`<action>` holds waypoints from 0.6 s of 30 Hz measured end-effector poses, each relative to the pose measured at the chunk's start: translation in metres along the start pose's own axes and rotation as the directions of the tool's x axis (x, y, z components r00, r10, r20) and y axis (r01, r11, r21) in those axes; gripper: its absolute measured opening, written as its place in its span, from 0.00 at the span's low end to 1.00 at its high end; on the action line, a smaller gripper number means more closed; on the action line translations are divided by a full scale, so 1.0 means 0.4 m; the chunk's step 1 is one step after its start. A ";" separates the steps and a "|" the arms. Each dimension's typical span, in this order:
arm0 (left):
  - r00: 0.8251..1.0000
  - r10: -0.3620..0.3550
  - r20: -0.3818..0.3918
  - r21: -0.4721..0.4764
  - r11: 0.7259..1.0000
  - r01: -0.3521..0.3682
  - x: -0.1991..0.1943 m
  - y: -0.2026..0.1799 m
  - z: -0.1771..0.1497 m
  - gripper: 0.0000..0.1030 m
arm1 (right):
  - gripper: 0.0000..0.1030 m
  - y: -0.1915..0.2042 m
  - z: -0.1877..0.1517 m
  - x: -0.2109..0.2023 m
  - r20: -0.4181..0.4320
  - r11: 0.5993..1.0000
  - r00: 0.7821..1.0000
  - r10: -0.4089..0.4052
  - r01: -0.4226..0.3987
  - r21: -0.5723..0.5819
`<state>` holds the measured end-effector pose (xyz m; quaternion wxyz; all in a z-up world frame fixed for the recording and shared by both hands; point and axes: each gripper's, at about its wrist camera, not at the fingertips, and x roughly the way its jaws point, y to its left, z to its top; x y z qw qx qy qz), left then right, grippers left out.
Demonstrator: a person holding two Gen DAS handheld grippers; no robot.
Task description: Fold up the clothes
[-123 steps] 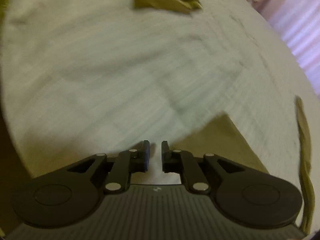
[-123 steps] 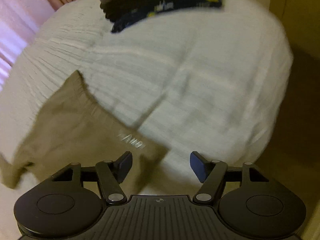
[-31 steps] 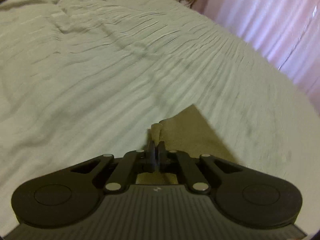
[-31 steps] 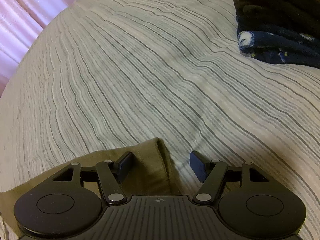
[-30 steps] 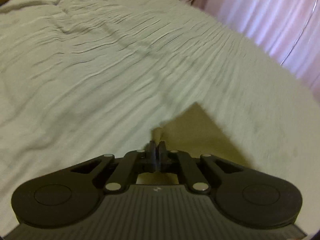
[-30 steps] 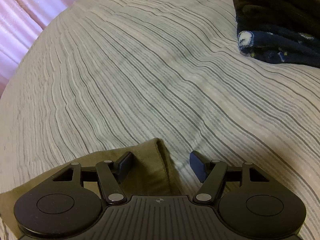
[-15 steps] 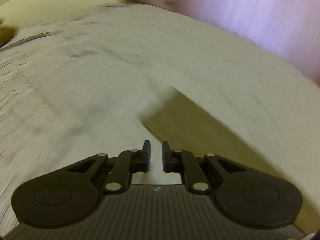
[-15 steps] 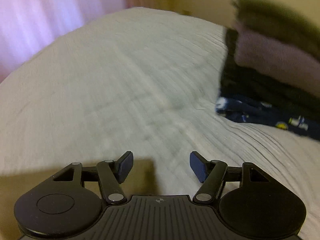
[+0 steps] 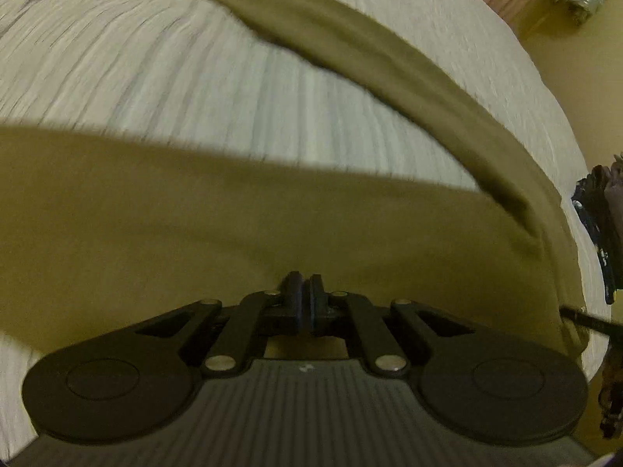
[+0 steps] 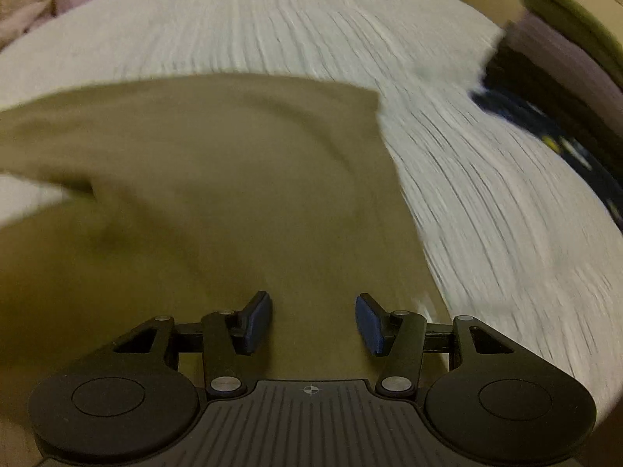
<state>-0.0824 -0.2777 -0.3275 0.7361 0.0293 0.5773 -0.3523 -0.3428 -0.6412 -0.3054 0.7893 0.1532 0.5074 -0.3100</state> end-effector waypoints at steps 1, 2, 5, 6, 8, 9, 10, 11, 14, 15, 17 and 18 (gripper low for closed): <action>1.000 0.002 0.012 0.000 1.000 -0.002 -0.021 0.008 -0.010 0.02 | 0.50 -0.004 -0.025 -0.011 -0.006 1.000 1.000 -0.020 0.020 0.007; 1.000 0.005 0.025 0.000 1.000 -0.005 -0.042 0.017 -0.020 0.03 | 0.50 0.000 -0.039 -0.029 -0.001 0.999 1.000 -0.031 0.031 0.012; 0.992 0.073 0.105 0.001 0.997 -0.073 -0.106 0.073 -0.031 0.05 | 0.50 0.046 -0.051 -0.092 0.049 1.000 0.999 -0.014 0.014 0.019; 0.987 0.096 0.131 -0.001 0.995 -0.097 -0.127 0.093 -0.034 0.07 | 0.51 0.067 -0.052 -0.113 0.071 1.000 0.997 -0.001 -0.001 0.020; 0.971 0.195 0.137 -0.049 0.981 -0.190 -0.133 0.160 -0.033 0.07 | 0.51 0.112 -0.045 -0.114 0.094 0.999 0.995 0.033 -0.034 0.009; 0.960 0.244 0.138 -0.074 0.969 -0.236 -0.137 0.194 -0.032 0.07 | 0.51 0.133 -0.048 -0.102 0.080 0.999 0.996 0.039 -0.040 0.003; 0.947 0.291 0.137 -0.098 0.955 -0.279 -0.140 0.227 -0.032 0.06 | 0.51 0.151 -0.058 -0.086 0.054 0.999 0.998 0.040 -0.039 -0.001; 0.947 0.299 0.113 -0.115 0.951 -0.287 -0.153 0.235 -0.038 0.06 | 0.51 0.169 -0.067 -0.070 0.027 0.999 0.999 0.039 -0.039 -0.006; 0.946 0.321 0.041 -0.166 0.936 -0.310 -0.193 0.260 -0.056 0.04 | 0.51 0.191 -0.121 -0.084 0.000 1.000 1.000 0.003 -0.003 0.019; 0.945 0.327 0.017 -0.182 0.930 -0.319 -0.206 0.268 -0.062 0.05 | 0.51 0.192 -0.138 -0.096 -0.032 0.999 0.999 0.001 0.000 0.035; 0.941 0.338 -0.032 -0.213 0.917 -0.336 -0.232 0.284 -0.074 0.05 | 0.51 0.185 -0.161 -0.122 -0.126 0.997 0.992 0.011 -0.001 0.077; 0.938 0.342 -0.057 -0.229 0.910 -0.346 -0.245 0.292 -0.080 0.05 | 0.51 0.181 -0.164 -0.140 -0.154 0.995 0.988 0.019 -0.004 0.097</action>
